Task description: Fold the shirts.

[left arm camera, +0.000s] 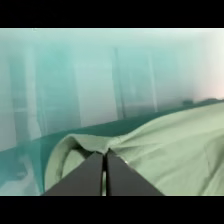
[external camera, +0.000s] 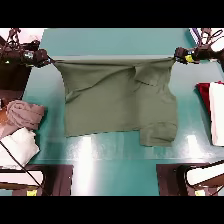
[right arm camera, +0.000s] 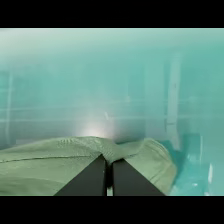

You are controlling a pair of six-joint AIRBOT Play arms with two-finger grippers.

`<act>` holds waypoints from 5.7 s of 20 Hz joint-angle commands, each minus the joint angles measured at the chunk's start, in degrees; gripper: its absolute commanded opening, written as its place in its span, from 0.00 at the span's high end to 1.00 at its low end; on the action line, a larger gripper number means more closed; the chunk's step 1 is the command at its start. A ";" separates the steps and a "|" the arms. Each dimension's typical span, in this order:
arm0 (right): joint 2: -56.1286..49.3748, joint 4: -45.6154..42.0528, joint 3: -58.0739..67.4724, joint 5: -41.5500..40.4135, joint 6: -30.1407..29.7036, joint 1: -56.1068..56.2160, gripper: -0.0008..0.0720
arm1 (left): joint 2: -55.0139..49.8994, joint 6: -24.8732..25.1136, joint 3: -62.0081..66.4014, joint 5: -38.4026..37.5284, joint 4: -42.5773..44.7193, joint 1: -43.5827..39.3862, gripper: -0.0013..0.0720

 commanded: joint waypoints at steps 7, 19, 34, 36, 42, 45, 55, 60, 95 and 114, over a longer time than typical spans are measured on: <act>-0.68 -9.11 -6.14 15.89 -1.31 1.07 0.96 | -0.66 1.18 -7.80 -18.01 11.72 0.07 0.95; 6.10 -7.89 -9.99 24.57 -2.43 -1.18 0.26 | 5.01 -4.83 -19.69 -24.15 12.17 0.07 0.30; 18.01 -7.93 -10.08 28.87 -2.75 -1.79 0.26 | 22.08 -6.49 -55.45 -8.55 8.41 -8.26 0.31; 18.36 -7.98 -10.08 30.73 -2.75 -1.79 0.28 | 22.08 -6.29 -55.45 -9.25 8.28 -8.26 0.66; 25.94 -8.07 -29.62 33.33 -3.21 -2.80 0.30 | 22.10 -4.28 -53.13 -13.05 7.28 -8.26 0.95; 33.18 -7.91 -44.94 34.64 -3.19 -6.14 0.29 | 22.10 -4.13 -52.19 -13.51 6.97 -8.26 0.95; 43.58 2.71 -67.19 26.21 -3.26 -14.27 0.29 | 22.10 -3.23 -52.17 -14.82 5.66 -8.26 0.95; 43.58 5.22 -65.61 20.74 -4.13 -14.27 0.66 | 22.10 -2.78 -52.17 -14.86 5.64 -8.26 0.95; -2.93 5.70 -4.98 4.61 -4.72 -1.55 0.95 | 16.52 -7.85 -41.42 36.24 0.44 -8.26 0.83; -20.26 20.59 6.60 33.55 -9.31 -13.40 0.03 | 13.51 -4.33 -31.12 4.50 -0.52 -8.26 0.95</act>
